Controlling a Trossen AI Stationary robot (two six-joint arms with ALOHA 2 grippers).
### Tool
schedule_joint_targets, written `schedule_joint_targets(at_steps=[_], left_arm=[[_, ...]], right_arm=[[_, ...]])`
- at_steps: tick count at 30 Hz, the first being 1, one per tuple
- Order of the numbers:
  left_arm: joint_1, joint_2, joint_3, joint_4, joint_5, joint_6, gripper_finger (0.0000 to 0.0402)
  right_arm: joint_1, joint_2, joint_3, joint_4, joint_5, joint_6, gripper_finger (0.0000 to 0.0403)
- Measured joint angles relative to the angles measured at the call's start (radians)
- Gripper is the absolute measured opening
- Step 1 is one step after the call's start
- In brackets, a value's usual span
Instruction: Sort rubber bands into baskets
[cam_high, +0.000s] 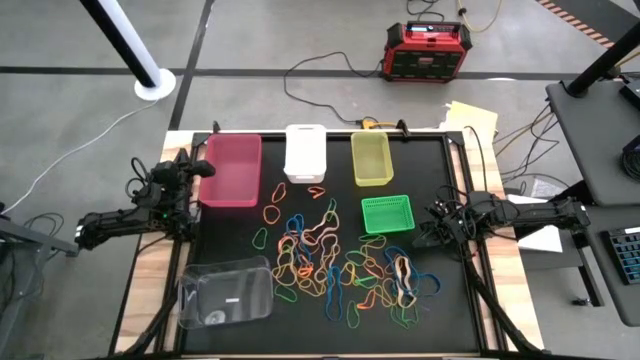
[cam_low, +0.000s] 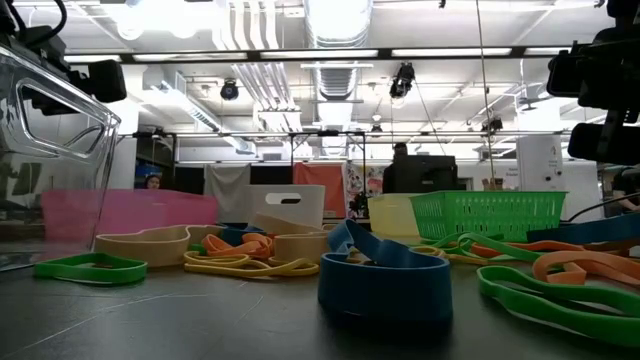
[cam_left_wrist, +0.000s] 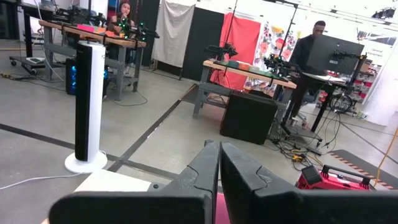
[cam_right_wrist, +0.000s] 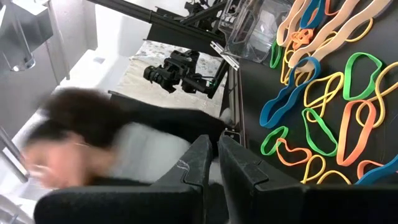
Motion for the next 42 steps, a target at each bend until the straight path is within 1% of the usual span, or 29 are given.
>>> schedule_joint_targets(at_steps=[13, 18, 22, 27, 32, 35, 37, 39, 42], left_arm=[[0.000, 0.000, 0.000, 0.000, 0.000, 0.000, 0.0000], [0.000, 0.000, 0.000, 0.000, 0.000, 0.000, 0.0000], [0.000, 0.000, 0.000, 0.000, 0.000, 0.000, 0.0000], [0.000, 0.000, 0.000, 0.000, 0.000, 0.000, 0.0000], [0.000, 0.000, 0.000, 0.000, 0.000, 0.000, 0.0000], [0.000, 0.000, 0.000, 0.000, 0.000, 0.000, 0.0000], [0.000, 0.000, 0.000, 0.000, 0.000, 0.000, 0.0000], [0.000, 0.000, 0.000, 0.000, 0.000, 0.000, 0.0000], [0.000, 0.000, 0.000, 0.000, 0.000, 0.000, 0.0000]], right_arm=[[0.000, 0.000, 0.000, 0.000, 0.000, -0.001, 0.0028], [0.000, 0.000, 0.000, 0.032, 0.000, -0.044, 0.0028], [0.000, 0.000, 0.000, 0.035, 0.000, -0.013, 0.0028], [0.000, 0.000, 0.000, 0.041, 0.000, -0.013, 0.0028], [0.000, 0.000, 0.000, 0.087, 0.000, 0.001, 0.0028], [0.000, 0.000, 0.000, 0.160, 0.001, 0.008, 0.0028], [0.000, 0.000, 0.000, 0.197, -0.001, 0.042, 0.0028], [0.000, 0.000, 0.000, 0.208, -0.001, 0.070, 0.0028], [0.000, 0.000, 0.000, 0.199, 0.000, 0.071, 0.0028]])
